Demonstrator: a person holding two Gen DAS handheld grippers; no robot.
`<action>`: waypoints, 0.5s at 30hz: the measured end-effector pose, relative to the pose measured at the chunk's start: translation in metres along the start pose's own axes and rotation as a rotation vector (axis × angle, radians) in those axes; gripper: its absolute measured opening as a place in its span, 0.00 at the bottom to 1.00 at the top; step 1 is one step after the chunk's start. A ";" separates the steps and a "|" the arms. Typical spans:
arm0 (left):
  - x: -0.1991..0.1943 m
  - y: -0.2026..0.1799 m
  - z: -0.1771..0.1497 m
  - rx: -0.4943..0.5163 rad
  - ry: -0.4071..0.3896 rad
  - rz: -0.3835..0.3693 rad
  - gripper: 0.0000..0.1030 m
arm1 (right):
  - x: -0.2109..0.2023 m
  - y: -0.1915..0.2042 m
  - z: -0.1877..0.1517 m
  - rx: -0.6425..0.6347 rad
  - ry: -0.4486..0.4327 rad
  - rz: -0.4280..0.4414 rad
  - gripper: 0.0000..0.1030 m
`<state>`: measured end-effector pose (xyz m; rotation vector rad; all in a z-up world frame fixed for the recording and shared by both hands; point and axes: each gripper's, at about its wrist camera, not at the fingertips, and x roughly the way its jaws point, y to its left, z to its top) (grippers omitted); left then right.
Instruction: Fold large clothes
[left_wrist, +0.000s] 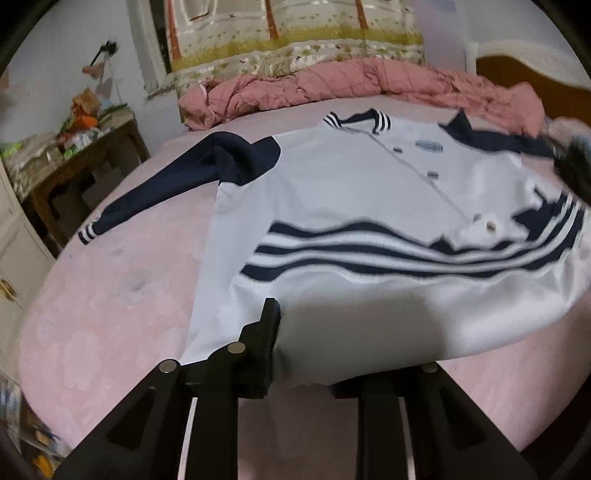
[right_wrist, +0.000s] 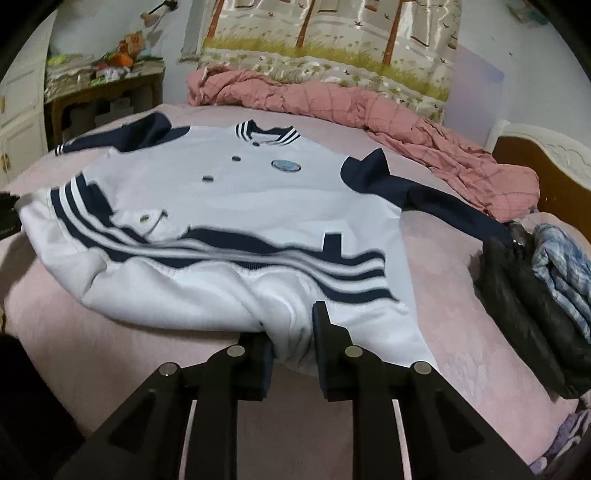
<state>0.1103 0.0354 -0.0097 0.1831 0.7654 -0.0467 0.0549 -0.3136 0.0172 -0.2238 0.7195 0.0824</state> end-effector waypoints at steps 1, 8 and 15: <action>0.000 0.003 0.008 -0.011 -0.006 -0.016 0.21 | 0.002 -0.004 0.007 0.013 -0.014 0.013 0.19; 0.024 0.020 0.071 -0.109 -0.044 -0.062 0.31 | 0.033 -0.017 0.072 0.049 -0.082 0.024 0.19; 0.097 0.021 0.118 -0.114 0.012 -0.042 0.23 | 0.107 -0.035 0.120 0.111 -0.040 0.021 0.19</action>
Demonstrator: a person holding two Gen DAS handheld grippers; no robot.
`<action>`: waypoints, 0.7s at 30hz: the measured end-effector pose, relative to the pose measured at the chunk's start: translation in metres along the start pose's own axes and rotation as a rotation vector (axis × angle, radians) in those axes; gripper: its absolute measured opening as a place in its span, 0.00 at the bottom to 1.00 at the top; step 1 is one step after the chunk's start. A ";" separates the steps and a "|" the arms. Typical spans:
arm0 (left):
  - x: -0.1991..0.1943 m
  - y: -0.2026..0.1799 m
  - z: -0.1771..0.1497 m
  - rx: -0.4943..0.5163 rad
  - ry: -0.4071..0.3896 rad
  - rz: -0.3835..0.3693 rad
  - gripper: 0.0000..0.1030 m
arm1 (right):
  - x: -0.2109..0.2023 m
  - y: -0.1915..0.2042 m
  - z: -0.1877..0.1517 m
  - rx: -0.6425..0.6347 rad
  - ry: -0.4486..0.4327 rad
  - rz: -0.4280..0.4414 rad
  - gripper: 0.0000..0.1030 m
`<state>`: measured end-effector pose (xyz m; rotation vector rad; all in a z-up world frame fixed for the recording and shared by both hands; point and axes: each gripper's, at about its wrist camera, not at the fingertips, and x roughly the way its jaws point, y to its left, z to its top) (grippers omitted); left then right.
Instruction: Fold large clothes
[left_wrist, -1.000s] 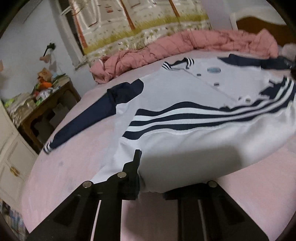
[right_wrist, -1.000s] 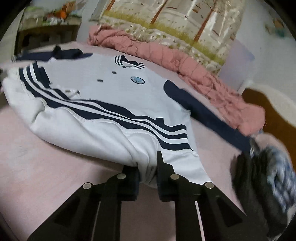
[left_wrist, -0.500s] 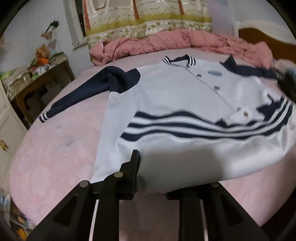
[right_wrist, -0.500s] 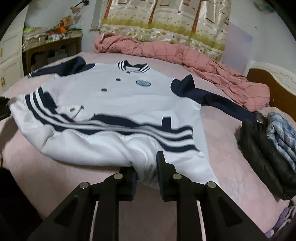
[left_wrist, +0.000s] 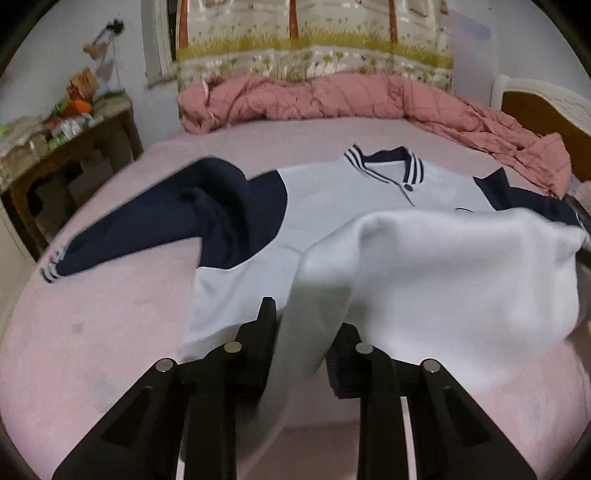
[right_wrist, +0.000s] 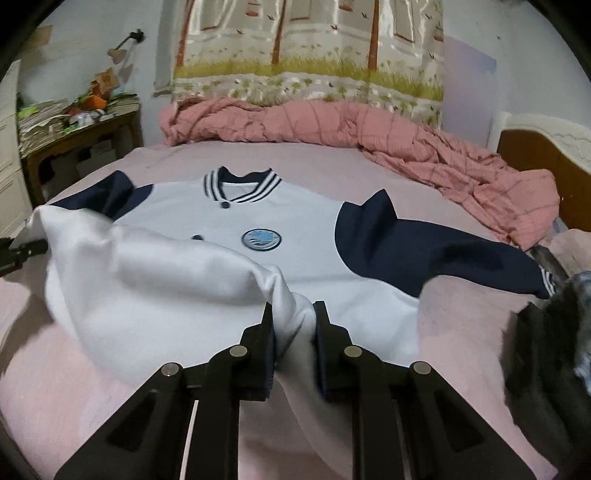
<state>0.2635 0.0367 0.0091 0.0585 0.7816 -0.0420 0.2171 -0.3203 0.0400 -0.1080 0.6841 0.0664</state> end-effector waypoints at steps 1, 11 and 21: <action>0.010 0.001 0.003 -0.008 0.015 -0.005 0.23 | 0.014 -0.002 0.004 0.009 0.021 0.000 0.19; 0.061 0.010 -0.011 -0.045 0.019 -0.079 0.35 | 0.083 -0.012 -0.001 0.052 0.043 0.006 0.25; -0.017 0.069 -0.041 -0.242 -0.336 -0.135 0.90 | -0.001 -0.080 -0.040 0.254 -0.183 0.022 0.80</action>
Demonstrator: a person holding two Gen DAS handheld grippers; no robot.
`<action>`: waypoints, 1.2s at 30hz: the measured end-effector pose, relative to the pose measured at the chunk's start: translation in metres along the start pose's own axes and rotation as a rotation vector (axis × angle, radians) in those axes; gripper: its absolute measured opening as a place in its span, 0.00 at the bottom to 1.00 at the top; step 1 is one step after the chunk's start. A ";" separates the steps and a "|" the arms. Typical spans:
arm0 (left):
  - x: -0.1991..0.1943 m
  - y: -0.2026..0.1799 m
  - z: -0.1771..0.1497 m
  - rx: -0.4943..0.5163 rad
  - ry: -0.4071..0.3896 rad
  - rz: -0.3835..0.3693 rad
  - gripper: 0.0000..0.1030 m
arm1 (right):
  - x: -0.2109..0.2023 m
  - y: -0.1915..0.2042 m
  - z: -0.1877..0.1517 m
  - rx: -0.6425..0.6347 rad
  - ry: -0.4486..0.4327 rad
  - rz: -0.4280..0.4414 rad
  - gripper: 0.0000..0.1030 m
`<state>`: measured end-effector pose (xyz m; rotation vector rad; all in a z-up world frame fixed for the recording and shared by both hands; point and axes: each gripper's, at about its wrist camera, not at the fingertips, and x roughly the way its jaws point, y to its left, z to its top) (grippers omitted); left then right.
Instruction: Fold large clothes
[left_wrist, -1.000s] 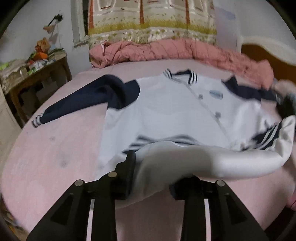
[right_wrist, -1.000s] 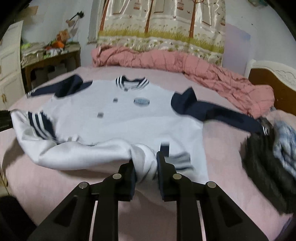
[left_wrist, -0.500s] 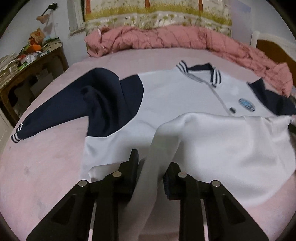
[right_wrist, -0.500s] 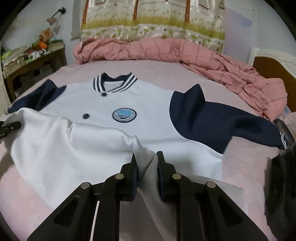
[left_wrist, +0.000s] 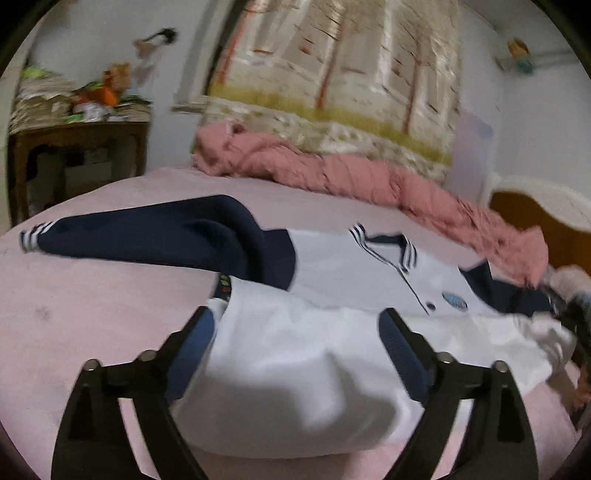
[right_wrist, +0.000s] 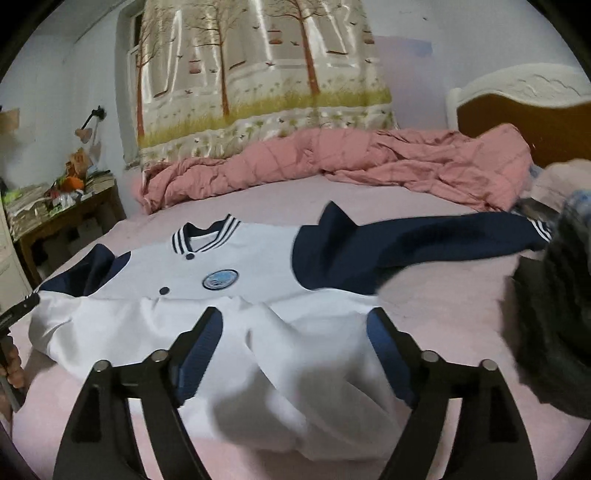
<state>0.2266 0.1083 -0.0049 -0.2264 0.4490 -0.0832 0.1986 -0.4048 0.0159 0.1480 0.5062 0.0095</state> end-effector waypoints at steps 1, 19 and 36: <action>0.002 0.007 0.001 -0.024 0.012 0.000 0.90 | 0.001 -0.005 0.000 0.005 0.024 -0.004 0.80; 0.054 0.027 -0.015 -0.095 0.254 0.197 0.04 | 0.100 -0.041 0.013 0.075 0.323 -0.167 0.28; 0.031 0.019 -0.011 -0.058 0.137 0.190 0.03 | -0.001 -0.055 -0.021 0.086 0.183 -0.050 0.07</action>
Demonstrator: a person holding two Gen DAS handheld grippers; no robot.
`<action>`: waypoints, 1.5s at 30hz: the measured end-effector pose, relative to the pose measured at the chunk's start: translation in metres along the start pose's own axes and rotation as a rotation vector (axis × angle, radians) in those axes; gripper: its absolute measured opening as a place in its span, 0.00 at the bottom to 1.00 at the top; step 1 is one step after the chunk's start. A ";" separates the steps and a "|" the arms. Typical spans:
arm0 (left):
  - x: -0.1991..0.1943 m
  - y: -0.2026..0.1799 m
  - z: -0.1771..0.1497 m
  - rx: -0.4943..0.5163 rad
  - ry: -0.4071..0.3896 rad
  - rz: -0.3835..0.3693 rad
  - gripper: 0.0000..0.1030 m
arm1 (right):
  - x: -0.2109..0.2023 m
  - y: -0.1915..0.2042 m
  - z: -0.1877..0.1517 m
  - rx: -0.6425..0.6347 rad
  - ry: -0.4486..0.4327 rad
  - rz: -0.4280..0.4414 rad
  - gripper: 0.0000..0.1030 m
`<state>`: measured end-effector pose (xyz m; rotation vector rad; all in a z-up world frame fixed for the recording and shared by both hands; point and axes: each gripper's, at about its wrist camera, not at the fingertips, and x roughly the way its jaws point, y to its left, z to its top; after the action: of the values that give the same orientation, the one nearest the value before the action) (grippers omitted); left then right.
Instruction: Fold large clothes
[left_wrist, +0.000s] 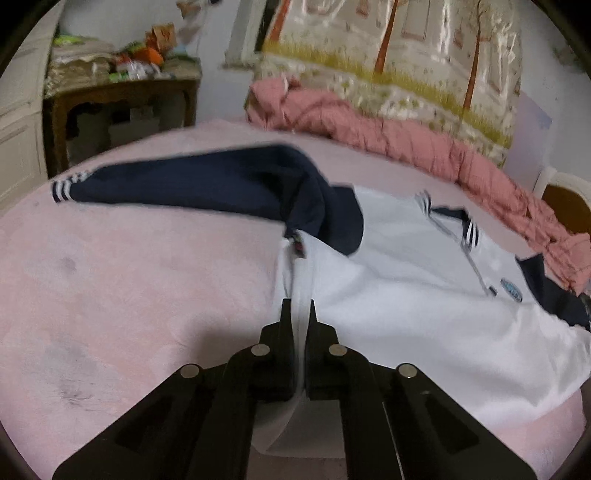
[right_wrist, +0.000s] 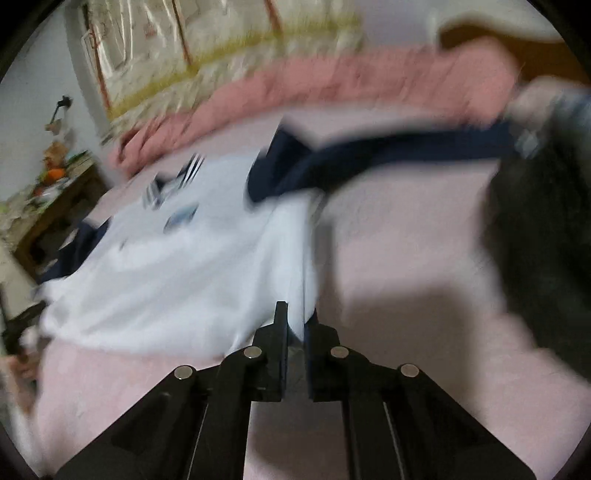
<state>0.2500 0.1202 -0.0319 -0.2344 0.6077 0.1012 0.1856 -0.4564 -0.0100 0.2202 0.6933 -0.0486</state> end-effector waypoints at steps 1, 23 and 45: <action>-0.003 -0.002 0.000 0.008 -0.016 0.006 0.03 | -0.016 0.007 0.005 -0.029 -0.069 -0.050 0.07; -0.064 -0.040 -0.015 0.217 -0.352 0.007 0.69 | -0.049 0.082 0.007 -0.096 -0.250 -0.229 0.64; -0.079 -0.028 -0.016 0.133 -0.440 -0.010 1.00 | -0.003 0.155 -0.010 -0.240 -0.250 -0.149 1.00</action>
<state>0.1811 0.0873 0.0058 -0.0811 0.1741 0.0983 0.1951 -0.3033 0.0135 -0.0684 0.4594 -0.1318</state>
